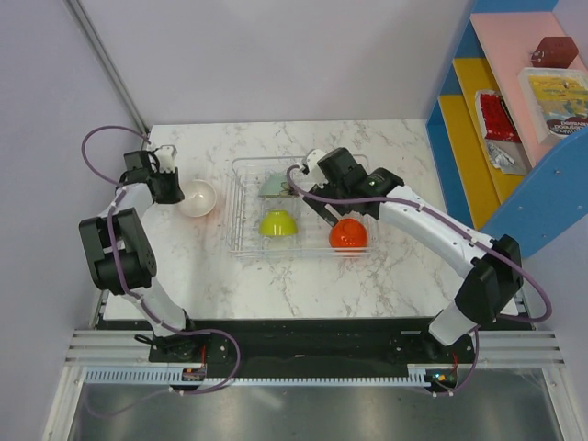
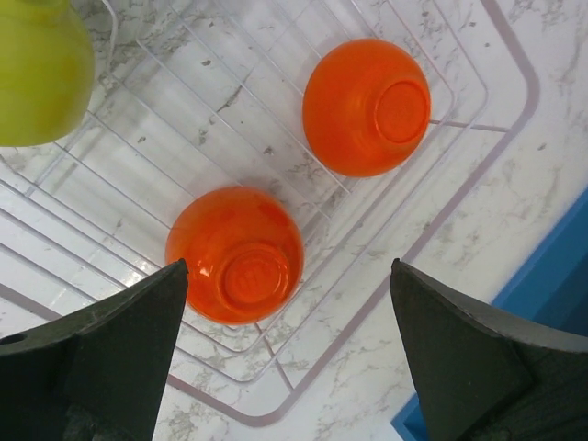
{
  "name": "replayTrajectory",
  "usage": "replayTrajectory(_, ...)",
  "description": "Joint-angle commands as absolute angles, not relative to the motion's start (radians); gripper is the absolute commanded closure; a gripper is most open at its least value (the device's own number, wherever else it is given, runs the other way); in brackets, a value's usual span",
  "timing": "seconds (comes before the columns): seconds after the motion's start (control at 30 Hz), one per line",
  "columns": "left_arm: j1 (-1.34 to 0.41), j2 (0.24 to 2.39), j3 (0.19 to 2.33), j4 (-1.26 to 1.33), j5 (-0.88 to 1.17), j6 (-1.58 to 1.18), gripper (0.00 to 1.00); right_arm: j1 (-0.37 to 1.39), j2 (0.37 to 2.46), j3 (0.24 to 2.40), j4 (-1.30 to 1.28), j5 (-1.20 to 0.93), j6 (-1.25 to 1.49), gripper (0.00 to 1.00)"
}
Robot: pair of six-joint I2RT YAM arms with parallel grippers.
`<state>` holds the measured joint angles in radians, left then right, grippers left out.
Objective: Load the bowls into the dish rack
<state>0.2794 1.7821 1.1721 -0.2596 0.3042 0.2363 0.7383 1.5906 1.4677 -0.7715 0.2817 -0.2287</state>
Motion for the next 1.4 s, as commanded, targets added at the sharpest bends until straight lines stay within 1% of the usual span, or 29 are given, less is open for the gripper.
replayTrajectory(0.0, 0.279, 1.574, 1.189, -0.33, 0.562, 0.258, 0.98, 0.658, 1.618, 1.537, -0.761, 0.065, -0.141, 0.02)
replayTrajectory(0.03, 0.279, 1.547, 1.187, -0.34, 0.66, 0.256, 0.98, 0.622, 1.621, 1.549, -0.765, -0.059, -0.134, 0.02)
replayTrajectory(0.07, 0.276, 1.514, 1.186, -0.363, 0.711, 0.256, 0.98, 0.605, 1.627, 1.561, -0.776, -0.113, -0.123, 0.02)
replayTrajectory(0.1, 0.27, 1.461, 1.186, -0.377, 0.804, 0.261, 0.98, 0.588, 1.629, 1.586, -0.782, -0.183, -0.112, 0.02)
replayTrajectory(0.13, 0.264, 1.433, 1.184, -0.386, 0.842, 0.261, 0.98, 0.56, 1.628, 1.594, -0.787, -0.309, -0.11, 0.02)
replayTrajectory(0.2, 0.229, 1.366, 1.181, -0.403, 0.903, 0.261, 0.98, 0.545, 1.612, 1.615, -0.787, -0.414, -0.11, 0.02)
replayTrajectory(0.27, 0.168, 1.33, 1.175, -0.414, 0.926, 0.268, 0.98, 0.535, 1.602, 1.64, -0.788, -0.528, -0.107, 0.02)
replayTrajectory(0.33, 0.12, 1.286, 1.166, -0.417, 0.948, 0.276, 0.98, 0.528, 1.595, 1.675, -0.784, -0.599, -0.089, 0.02)
replayTrajectory(0.4, 0.04, 1.264, 1.16, -0.417, 0.948, 0.284, 0.98, 0.523, 1.598, 1.69, -0.772, -0.73, -0.069, 0.02)
replayTrajectory(0.47, -0.041, 1.25, 1.163, -0.416, 0.94, 0.287, 0.98, 0.512, 1.608, 1.687, -0.744, -0.81, -0.02, 0.02)
replayTrajectory(0.5, -0.063, 1.249, 1.17, -0.417, 0.928, 0.287, 0.98, 0.505, 1.614, 1.674, -0.732, -0.907, -0.003, 0.02)
replayTrajectory(0.63, -0.144, 1.249, 1.183, -0.407, 0.876, 0.278, 0.98, 0.474, 1.635, 1.6, -0.6, -1.104, 0.152, 0.02)
replayTrajectory(0.87, -0.212, 1.252, 1.175, -0.379, 0.822, 0.267, 0.98, 0.459, 1.661, 1.542, -0.459, -1.196, 0.3, 0.02)
replayTrajectory(1.07, -0.276, 1.233, 1.141, -0.315, 0.69, 0.278, 0.98, 0.459, 1.66, 1.436, -0.292, -1.207, 0.431, 0.02)
replayTrajectory(1.37, -0.333, 1.178, 1.098, -0.256, 0.602, 0.267, 0.98, 0.459, 1.703, 1.447, -0.253, -1.209, 0.465, 0.02)
